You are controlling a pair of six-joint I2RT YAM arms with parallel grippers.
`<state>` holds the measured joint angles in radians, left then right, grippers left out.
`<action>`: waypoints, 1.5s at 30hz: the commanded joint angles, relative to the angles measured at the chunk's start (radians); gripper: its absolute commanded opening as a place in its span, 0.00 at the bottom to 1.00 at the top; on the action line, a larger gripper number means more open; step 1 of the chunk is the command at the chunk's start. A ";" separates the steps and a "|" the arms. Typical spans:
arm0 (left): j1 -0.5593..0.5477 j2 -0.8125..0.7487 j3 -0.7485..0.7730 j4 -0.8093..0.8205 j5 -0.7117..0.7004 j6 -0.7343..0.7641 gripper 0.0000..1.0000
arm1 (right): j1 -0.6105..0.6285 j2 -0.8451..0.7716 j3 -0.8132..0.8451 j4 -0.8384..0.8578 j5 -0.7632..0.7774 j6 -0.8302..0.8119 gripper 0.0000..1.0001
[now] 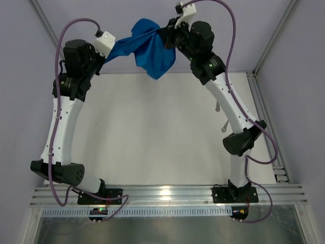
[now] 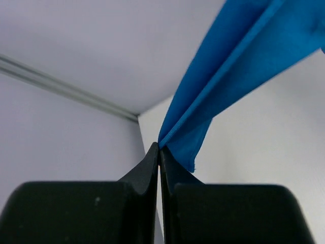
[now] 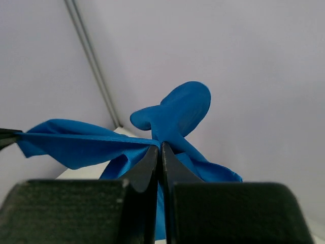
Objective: Fold the napkin into a case and place the utensils inside
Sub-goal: Flatten out the crumpled napkin at the center of the board, then pick up the crumpled napkin from the center of the board.
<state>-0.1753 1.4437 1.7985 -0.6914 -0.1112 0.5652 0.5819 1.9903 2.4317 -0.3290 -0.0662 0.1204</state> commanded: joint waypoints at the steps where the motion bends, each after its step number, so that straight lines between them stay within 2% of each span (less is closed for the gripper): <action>1: 0.026 0.105 0.242 -0.076 -0.091 -0.048 0.00 | -0.070 -0.060 -0.047 0.304 0.112 -0.166 0.04; 3: 0.026 0.118 0.237 -0.050 -0.036 -0.030 0.00 | -0.073 -0.125 -0.192 0.370 0.103 -0.232 0.04; 4: 0.022 0.097 0.146 -0.037 -0.007 -0.025 0.00 | -0.073 -0.151 -0.262 0.390 0.082 -0.258 0.04; 5: 0.019 0.080 0.074 -0.024 0.002 -0.015 0.00 | -0.071 -0.215 -0.431 0.413 0.082 -0.284 0.04; 6: 0.013 0.058 -0.017 0.036 0.005 0.013 0.00 | -0.071 -0.252 -0.523 0.465 0.059 -0.288 0.04; 7: -0.010 0.014 -0.209 0.067 0.007 0.031 0.00 | -0.071 -0.287 -0.627 0.496 0.034 -0.288 0.04; 8: -0.022 -0.003 -0.306 0.094 0.002 0.053 0.00 | -0.065 -0.354 -0.839 0.531 0.042 -0.277 0.08; 10: -0.053 -0.043 -0.488 0.185 -0.011 0.096 0.00 | -0.047 -0.416 -1.047 0.623 0.066 -0.259 0.14; 11: -0.084 -0.051 -0.643 0.211 -0.015 0.104 0.00 | -0.036 -0.444 -1.245 0.655 0.145 -0.222 0.18; 12: -0.101 -0.058 -0.713 0.237 -0.019 0.105 0.00 | -0.010 -0.493 -1.336 0.715 0.170 -0.196 0.18; 13: -0.119 -0.065 -0.773 0.286 -0.031 0.111 0.00 | 0.004 -0.516 -1.505 0.737 0.189 -0.165 0.19; 14: -0.156 -0.072 -0.868 0.306 -0.041 0.114 0.00 | 0.021 -0.536 -1.581 0.757 0.233 -0.138 0.21; 17: -0.199 -0.071 -0.961 0.360 -0.065 0.127 0.00 | 0.082 -0.625 -1.793 0.765 0.286 0.010 0.29; 18: -0.216 -0.069 -0.988 0.359 -0.070 0.127 0.00 | 0.085 -0.649 -1.824 0.725 0.278 0.101 0.35; 20: -0.237 -0.069 -1.005 0.342 -0.074 0.128 0.00 | 0.087 -0.747 -1.885 0.611 0.311 0.163 0.36; 22: -0.251 -0.080 -1.022 0.322 -0.067 0.127 0.00 | 0.082 -0.870 -1.916 0.532 0.380 0.249 0.42; 25: -0.268 -0.124 -1.045 0.282 -0.039 0.117 0.00 | 0.027 -0.967 -1.878 0.362 0.421 0.329 0.52; 27: -0.274 -0.156 -1.056 0.261 -0.030 0.114 0.00 | -0.008 -0.964 -1.826 0.259 0.393 0.335 0.53; 29: -0.277 -0.175 -1.070 0.247 -0.025 0.111 0.00 | -0.034 -0.892 -1.722 0.217 0.342 0.299 0.56; 31: -0.280 -0.195 -1.073 0.221 -0.021 0.104 0.00 | -0.050 -0.814 -1.597 0.124 0.359 0.274 0.61; 32: -0.282 -0.200 -1.073 0.213 -0.021 0.098 0.00 | -0.065 -0.729 -1.556 0.049 0.361 0.278 0.62; 34: -0.285 -0.218 -1.077 0.198 -0.019 0.082 0.00 | -0.092 -0.670 -1.501 0.004 0.329 0.285 0.62; 40: -0.290 -0.255 -1.136 0.227 -0.005 0.062 0.00 | -0.099 -0.526 -1.545 -0.005 0.378 0.260 0.62; 45: -0.291 -0.250 -1.145 0.230 0.008 0.041 0.00 | -0.100 -0.374 -1.541 0.034 0.345 0.260 0.62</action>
<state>-0.4591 1.2083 0.6559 -0.4767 -0.1291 0.6350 0.4824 1.5707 0.8886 -0.2935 0.2764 0.3870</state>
